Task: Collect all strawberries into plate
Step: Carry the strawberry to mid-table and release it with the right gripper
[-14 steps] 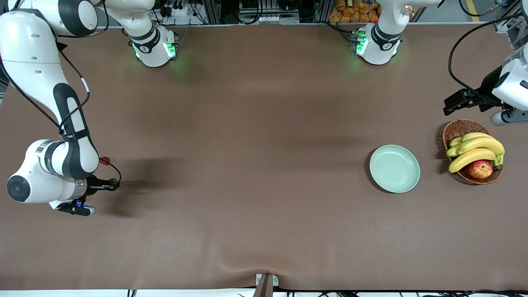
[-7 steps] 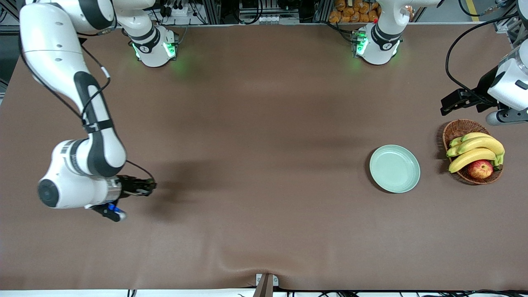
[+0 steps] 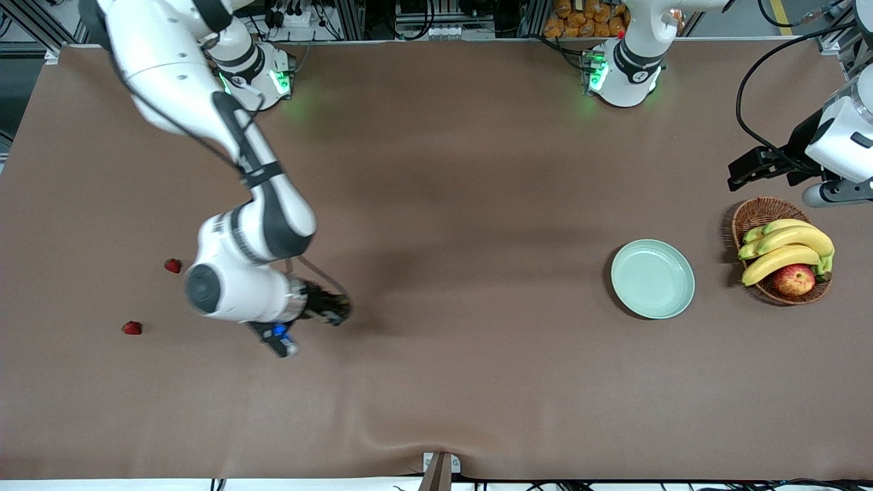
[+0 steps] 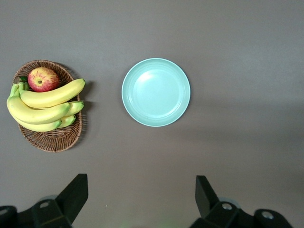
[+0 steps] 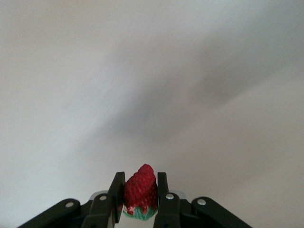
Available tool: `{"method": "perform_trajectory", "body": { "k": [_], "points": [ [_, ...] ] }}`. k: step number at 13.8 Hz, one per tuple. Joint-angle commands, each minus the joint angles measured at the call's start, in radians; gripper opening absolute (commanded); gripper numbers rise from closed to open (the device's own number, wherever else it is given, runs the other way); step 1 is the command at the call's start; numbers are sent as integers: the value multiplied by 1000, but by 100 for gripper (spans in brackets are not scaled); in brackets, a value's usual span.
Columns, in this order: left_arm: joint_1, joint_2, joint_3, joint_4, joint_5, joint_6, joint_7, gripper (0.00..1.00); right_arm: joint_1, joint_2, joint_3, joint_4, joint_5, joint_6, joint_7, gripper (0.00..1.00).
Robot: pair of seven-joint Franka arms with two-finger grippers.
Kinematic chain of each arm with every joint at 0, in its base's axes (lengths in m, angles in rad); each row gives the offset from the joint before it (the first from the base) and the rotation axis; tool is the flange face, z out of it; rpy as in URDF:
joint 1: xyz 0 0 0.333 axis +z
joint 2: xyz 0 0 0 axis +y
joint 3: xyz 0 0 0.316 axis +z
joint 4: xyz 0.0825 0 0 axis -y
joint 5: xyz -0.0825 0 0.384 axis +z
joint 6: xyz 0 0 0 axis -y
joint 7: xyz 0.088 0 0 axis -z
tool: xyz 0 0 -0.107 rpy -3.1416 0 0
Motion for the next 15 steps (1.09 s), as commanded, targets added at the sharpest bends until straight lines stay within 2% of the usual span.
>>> {"method": "perform_trajectory", "body": {
  "k": [1, 7, 13, 14, 15],
  "points": [
    [1, -19, -6, -18, 24, 8, 1, 100, 115, 21, -13, 18, 125, 141, 128, 0],
    [5, -25, -6, -50, 23, 22, 4, 100, 356, 115, -13, 21, 137, 461, 364, 0],
    [5, -37, -6, -74, 23, 25, 3, 100, 494, 219, -11, 58, 137, 693, 466, 0],
    [5, -37, -7, -77, 23, 25, 3, 100, 502, 231, -13, 62, 137, 694, 469, 14],
    [5, -36, -6, -77, 23, 25, 3, 100, 506, 236, -13, 62, 136, 694, 467, 50]
  ]
}}
